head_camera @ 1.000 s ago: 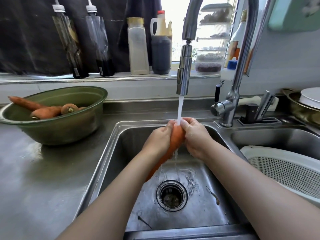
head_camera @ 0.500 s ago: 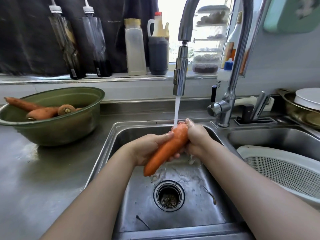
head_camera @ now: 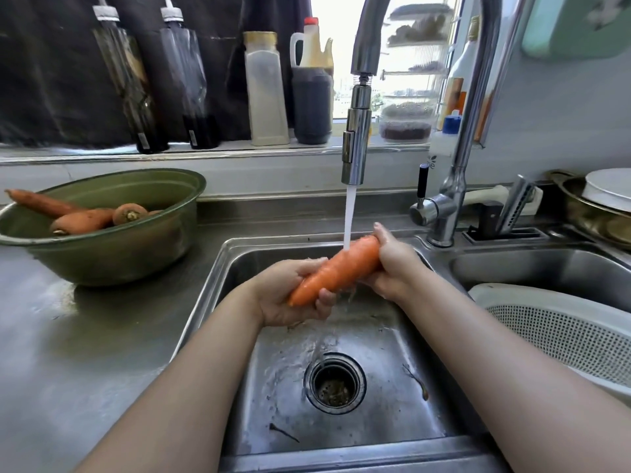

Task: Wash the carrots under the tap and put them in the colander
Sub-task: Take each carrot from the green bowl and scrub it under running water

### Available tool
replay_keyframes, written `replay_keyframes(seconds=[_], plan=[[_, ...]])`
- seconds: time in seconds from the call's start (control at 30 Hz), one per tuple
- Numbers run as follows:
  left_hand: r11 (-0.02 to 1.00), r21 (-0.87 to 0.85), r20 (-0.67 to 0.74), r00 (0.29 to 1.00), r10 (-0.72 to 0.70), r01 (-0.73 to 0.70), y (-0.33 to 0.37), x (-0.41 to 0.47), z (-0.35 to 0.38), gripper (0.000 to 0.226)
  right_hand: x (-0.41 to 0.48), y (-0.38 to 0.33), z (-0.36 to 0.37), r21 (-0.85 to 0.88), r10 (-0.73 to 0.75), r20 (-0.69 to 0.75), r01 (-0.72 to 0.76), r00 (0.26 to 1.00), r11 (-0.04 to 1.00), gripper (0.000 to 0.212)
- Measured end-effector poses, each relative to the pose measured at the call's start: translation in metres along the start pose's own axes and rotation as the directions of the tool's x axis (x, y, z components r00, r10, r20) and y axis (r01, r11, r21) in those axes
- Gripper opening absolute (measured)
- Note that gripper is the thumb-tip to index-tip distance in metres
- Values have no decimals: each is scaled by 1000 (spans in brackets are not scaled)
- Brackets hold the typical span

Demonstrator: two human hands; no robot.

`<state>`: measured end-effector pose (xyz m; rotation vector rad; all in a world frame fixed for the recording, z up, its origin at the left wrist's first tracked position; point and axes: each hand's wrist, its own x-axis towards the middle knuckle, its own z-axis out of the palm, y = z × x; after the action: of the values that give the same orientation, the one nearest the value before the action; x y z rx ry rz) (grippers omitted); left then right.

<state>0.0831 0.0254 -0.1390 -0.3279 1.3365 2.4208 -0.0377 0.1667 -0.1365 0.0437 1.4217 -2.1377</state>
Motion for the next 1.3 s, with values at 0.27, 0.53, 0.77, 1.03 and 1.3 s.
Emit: replay_keyframes(seconds=[0.27, 0.53, 0.77, 1.03, 1.3], plan=[[991, -29, -9, 991, 131, -131, -5, 5, 6, 51, -11, -8, -20, -220, 261, -176, -296, 949, 929, 36], [985, -137, -179, 980, 84, -109, -7, 15, 6, 23, 0, 23, -24, -909, -110, 210, 235, 972, 343, 64], [888, 376, -416, 808, 417, -265, -11, 27, 21, 73, 5, 26, -19, -907, -34, 214, 211, 976, 364, 63], [654, 634, -543, 365, 756, -413, -9, 45, 18, 41, 4, 34, -21, -771, 181, 434, 259, 883, 582, 74], [826, 14, -517, 704, 488, -563, -5, 43, 22, 27, -10, 28, -26, -615, 231, 496, 150, 837, 774, 60]])
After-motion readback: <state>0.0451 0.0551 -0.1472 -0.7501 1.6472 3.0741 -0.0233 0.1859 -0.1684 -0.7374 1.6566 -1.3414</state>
